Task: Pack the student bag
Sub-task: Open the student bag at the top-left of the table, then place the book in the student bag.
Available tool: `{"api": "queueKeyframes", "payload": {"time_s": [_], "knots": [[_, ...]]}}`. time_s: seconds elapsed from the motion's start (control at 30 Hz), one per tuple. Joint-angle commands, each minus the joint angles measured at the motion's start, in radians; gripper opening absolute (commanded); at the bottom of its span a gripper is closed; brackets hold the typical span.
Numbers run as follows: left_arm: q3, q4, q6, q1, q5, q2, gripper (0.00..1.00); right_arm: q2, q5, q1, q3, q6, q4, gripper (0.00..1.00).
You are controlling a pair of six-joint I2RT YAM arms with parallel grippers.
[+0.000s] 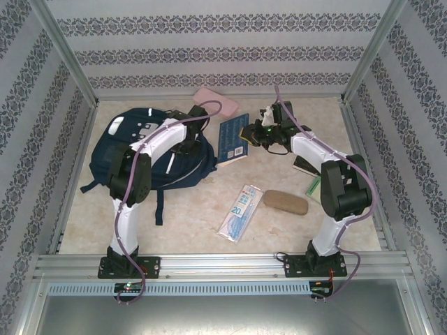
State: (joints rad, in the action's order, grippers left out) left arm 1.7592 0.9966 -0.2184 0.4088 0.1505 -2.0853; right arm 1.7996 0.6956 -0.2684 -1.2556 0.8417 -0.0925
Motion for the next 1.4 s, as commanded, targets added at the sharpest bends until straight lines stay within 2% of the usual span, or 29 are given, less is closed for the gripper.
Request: {"api": "queueKeyframes", "payload": {"time_s": [0.0,0.13,0.33,0.43,0.7,1.0,1.13,1.37], "knots": [[0.070,0.046,0.018,-0.024,-0.062,0.110,0.00,-0.048,-0.024,-0.035,0.039,0.098,0.130,0.00],[0.107,0.036,-0.041,-0.073,-0.147,0.180,0.00,-0.045,-0.071,-0.078,0.042,0.138,0.171,0.00],[0.110,-0.015,-0.109,-0.121,-0.260,0.294,0.00,-0.014,-0.076,-0.126,0.055,0.271,0.349,0.00],[0.098,-0.058,-0.148,-0.154,-0.348,0.339,0.00,0.012,-0.083,-0.159,0.033,0.299,0.397,0.00],[0.062,-0.189,-0.268,-0.282,-0.604,0.397,0.00,0.173,-0.106,-0.241,-0.015,0.470,0.689,0.00],[0.087,-0.192,-0.302,-0.315,-0.668,0.380,0.00,0.412,-0.162,-0.338,-0.186,0.630,0.929,0.00],[0.063,-0.213,-0.322,-0.315,-0.696,0.383,0.00,0.490,-0.174,-0.376,-0.292,0.638,0.916,0.00],[0.062,-0.204,-0.317,-0.316,-0.708,0.387,0.00,0.636,-0.185,-0.422,-0.477,0.558,0.695,0.00]]}}
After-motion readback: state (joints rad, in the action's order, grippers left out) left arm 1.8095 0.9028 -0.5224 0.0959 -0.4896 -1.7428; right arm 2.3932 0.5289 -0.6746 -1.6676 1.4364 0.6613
